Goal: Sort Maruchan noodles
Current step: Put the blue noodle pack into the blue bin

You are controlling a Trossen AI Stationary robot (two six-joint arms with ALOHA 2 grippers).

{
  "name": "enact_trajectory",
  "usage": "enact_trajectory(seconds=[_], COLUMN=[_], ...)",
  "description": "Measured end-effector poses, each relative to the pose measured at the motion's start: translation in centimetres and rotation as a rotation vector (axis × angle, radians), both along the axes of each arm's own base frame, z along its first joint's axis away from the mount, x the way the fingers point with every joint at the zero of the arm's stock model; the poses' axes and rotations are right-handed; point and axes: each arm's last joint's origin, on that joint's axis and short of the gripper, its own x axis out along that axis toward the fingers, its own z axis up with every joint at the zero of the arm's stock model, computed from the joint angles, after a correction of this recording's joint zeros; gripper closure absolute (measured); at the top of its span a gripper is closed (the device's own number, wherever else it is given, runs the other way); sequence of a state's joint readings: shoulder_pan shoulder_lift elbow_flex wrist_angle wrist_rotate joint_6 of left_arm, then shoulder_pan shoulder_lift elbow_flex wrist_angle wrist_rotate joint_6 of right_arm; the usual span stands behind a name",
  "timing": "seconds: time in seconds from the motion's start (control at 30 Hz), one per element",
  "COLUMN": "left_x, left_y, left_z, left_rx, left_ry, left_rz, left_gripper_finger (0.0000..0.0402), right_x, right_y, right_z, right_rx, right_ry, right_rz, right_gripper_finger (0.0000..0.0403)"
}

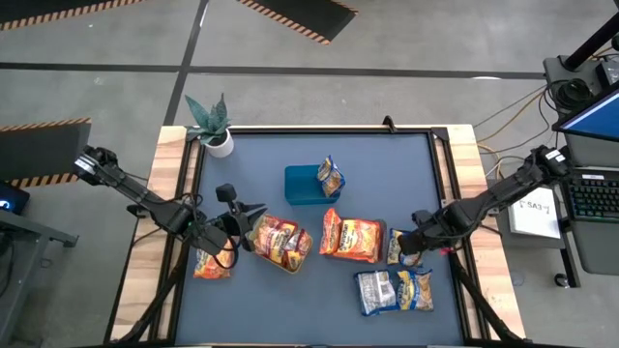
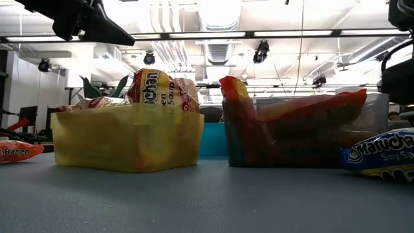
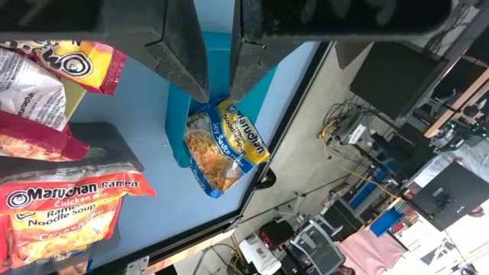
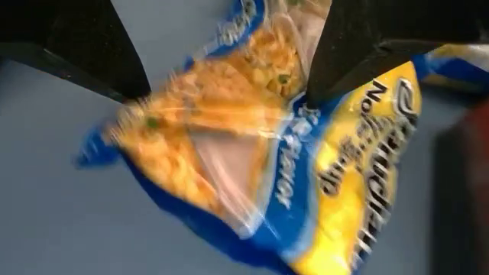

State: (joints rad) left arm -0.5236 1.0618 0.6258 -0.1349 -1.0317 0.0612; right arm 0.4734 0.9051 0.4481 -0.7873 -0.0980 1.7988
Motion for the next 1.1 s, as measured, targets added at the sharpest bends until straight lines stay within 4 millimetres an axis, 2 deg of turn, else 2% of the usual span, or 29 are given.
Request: enact_trajectory(seconds=[0.2, 0.53, 0.7, 0.9, 1.1], left_x=[0.0, 0.0, 0.0, 0.0, 0.0], left_y=[0.0, 0.0, 0.0, 0.0, 0.0], left_z=[0.0, 0.0, 0.0, 0.0, 0.0], left_rx=[0.0, 0.0, 0.0, 0.0, -0.001], left_ry=[0.0, 0.001, 0.001, 0.001, 0.0], left_rz=[0.0, 0.0, -0.001, 0.001, 0.001], left_gripper_finger=[0.0365, 0.0365, 0.0365, 0.0365, 0.0365], right_x=[0.8, 0.7, 0.6, 0.7, 0.9], right_y=[-0.1, -0.6, -0.7, -0.7, -0.6], right_z=[-0.8, -2.5, -3.2, -3.0, -2.3], right_rx=[-0.097, -0.176, -0.191, -0.179, -0.186], right_ry=[-0.172, -0.282, -0.317, -0.354, -0.374], right_rz=[-0.035, -0.076, -0.079, -0.076, -0.04], right_gripper_finger=[0.007, 0.0085, 0.0138, 0.0207, 0.0247])
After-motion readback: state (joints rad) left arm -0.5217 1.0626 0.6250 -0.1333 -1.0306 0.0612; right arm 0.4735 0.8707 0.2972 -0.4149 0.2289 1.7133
